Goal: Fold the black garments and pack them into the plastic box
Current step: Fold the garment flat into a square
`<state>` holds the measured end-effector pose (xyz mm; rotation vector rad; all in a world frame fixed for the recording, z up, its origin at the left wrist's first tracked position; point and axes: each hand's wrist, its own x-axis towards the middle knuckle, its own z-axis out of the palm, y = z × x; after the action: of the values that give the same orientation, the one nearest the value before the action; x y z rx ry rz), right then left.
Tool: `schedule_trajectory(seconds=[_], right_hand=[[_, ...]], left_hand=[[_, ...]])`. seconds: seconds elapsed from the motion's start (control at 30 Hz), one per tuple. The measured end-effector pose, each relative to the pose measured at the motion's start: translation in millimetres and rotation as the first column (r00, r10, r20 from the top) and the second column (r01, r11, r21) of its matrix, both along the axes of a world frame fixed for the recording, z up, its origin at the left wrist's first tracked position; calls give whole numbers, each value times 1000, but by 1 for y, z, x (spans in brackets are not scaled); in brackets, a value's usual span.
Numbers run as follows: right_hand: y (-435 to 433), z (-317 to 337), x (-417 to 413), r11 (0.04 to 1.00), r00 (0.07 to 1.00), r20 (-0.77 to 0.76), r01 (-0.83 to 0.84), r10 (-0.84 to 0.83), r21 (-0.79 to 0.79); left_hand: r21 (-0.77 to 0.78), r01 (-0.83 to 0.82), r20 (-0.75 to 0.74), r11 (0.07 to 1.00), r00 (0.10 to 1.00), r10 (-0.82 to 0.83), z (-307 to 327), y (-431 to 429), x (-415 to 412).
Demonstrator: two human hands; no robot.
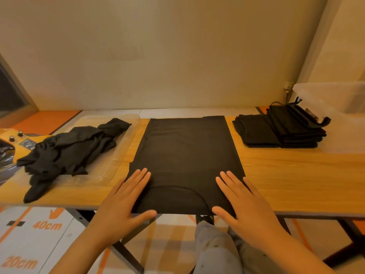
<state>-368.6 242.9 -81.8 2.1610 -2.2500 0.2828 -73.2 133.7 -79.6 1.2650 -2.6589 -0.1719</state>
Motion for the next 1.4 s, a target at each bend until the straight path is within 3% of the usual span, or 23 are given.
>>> schedule_trajectory(seconds=[0.2,0.4,0.83,0.93,1.1,1.2,1.33,1.4], right_hand=[[10,-21,-12,979,986,-135,-120,98,-167],[15,-27,-24,943,963,-206,-221,172,-248],[35,-24,-61,889,924,-112,-382,365,-254],[39,-24,-65,873,908,-113,-420,404,-249],[38,-19,-63,849,893,-96,-447,439,-281],[41,-9,-63,873,913,9,-386,407,-296],[50,11,-57,943,892,341,-216,296,-254],[51,16,-58,966,850,469,-161,240,-202]], left_hand=[[-128,21,88,991,996,-10,-18,-6,21],[-255,74,61,964,996,-61,-18,-1,27],[-259,193,40,946,981,-189,-15,6,47],[-236,218,-27,947,973,-231,-17,9,50],[-185,176,-56,967,980,-189,-19,8,56],[-150,135,-201,979,966,-164,-16,9,57],[97,-1,-453,995,890,45,-2,20,53],[140,-11,-523,990,848,83,10,25,49]])
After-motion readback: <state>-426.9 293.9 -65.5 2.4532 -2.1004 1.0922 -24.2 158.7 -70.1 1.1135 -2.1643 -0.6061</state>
